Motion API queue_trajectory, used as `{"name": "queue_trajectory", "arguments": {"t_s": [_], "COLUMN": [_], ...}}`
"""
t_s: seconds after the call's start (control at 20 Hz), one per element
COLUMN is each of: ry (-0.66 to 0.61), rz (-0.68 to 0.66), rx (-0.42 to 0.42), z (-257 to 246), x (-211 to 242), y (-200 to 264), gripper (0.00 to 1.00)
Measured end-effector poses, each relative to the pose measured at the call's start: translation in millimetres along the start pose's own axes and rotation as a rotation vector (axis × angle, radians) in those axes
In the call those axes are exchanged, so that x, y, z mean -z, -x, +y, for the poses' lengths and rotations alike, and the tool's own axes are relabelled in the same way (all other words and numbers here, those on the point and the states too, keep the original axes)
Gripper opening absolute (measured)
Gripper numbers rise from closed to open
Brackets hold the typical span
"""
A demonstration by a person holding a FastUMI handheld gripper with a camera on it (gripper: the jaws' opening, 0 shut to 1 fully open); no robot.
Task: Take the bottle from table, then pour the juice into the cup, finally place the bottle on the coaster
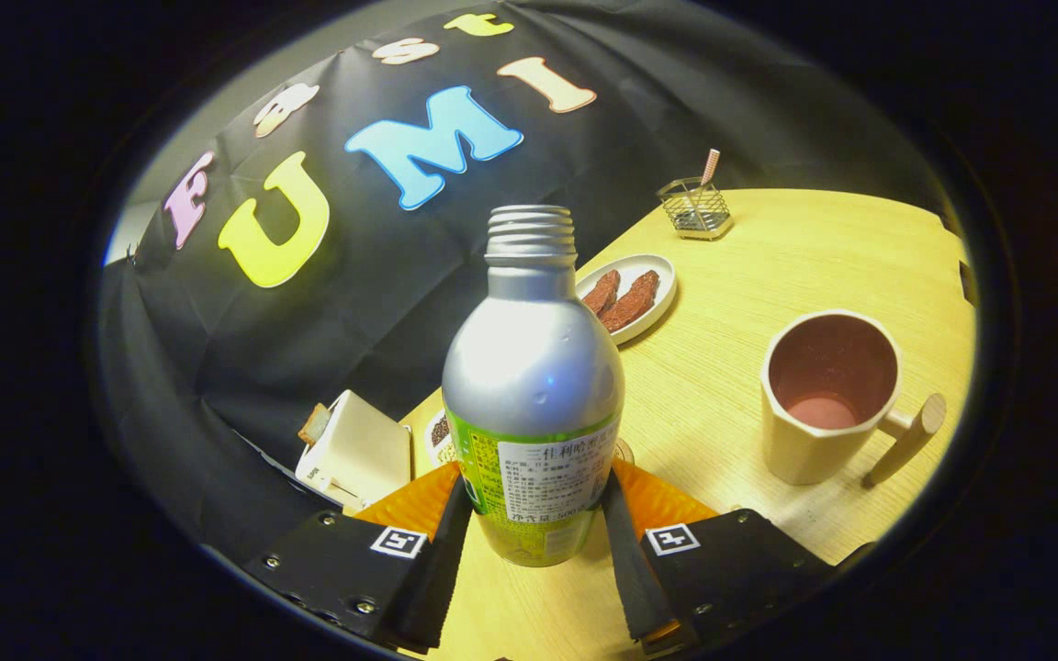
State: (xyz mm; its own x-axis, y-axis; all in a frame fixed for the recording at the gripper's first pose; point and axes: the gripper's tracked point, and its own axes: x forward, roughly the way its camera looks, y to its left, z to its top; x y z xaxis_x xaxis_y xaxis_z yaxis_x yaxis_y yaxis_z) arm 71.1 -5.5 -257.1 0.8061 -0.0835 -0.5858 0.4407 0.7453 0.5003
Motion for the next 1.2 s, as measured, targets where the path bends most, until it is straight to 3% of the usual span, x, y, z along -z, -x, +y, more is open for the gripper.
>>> {"name": "queue_trajectory", "arguments": {"t_s": [0.35,1.2], "ry": [0.147,0.331], "rz": [-0.063,-0.163], "rx": [0.073,0.22], "z": [2,-18], "x": [-5,-23], "y": [-23,-69], "gripper": [0.72,0.75]}}
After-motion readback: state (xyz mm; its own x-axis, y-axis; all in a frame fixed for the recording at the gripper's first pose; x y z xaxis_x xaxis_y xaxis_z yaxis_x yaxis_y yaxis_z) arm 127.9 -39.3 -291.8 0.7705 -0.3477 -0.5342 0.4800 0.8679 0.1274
